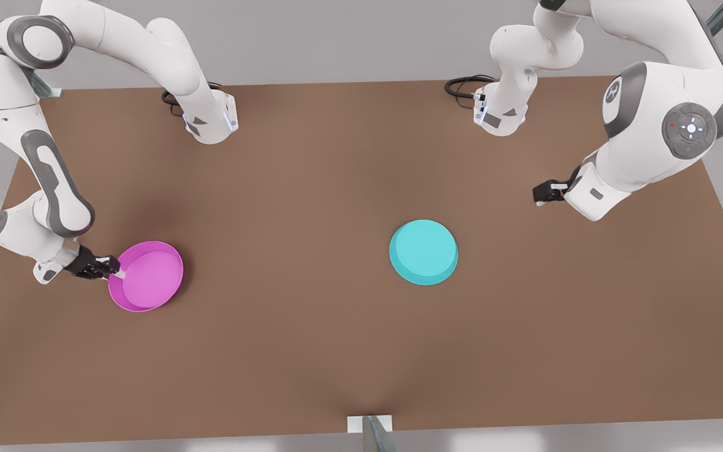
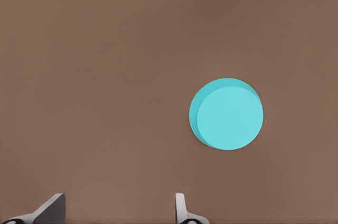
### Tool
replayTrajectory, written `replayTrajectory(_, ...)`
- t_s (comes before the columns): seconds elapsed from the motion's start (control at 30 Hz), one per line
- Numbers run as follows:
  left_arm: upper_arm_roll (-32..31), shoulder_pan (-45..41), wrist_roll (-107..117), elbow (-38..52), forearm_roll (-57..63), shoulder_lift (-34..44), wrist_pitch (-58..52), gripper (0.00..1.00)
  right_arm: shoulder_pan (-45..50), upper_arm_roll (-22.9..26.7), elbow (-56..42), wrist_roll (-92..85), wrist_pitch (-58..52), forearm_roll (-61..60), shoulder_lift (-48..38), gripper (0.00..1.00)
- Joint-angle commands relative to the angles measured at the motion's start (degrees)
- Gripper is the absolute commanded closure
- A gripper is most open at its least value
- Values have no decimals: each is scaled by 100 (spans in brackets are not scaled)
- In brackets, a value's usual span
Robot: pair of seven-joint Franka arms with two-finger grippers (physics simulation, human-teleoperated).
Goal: Flip the blue plate over with the left arm, and stack the pink plate on top of the blue plate with the right arm
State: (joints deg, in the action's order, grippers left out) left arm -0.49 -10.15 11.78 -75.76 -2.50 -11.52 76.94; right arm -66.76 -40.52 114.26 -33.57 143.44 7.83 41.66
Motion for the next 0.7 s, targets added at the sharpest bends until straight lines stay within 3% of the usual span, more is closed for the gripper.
replayTrajectory(0.0, -4, -5, -1, 0, 4, 0, -4, 0, -4, 0, 0, 0, 0, -1, 0, 70)
replayTrajectory(0.17, 5, 4, -1, -9, 22, 0, 5, 0, 14, 0, 0, 0, 9, -1, 17, 72)
replayTrajectory(0.27, 5, -14, -1, 0, 22, -8, 14, 0, 5, 0, 0, 0, 35, 17, 44, 79)
replayTrajectory(0.67, -30, -14, -1, 0, 22, -8, -4, 0, 5, -9, 0, 228, -62, -36, 0, 79)
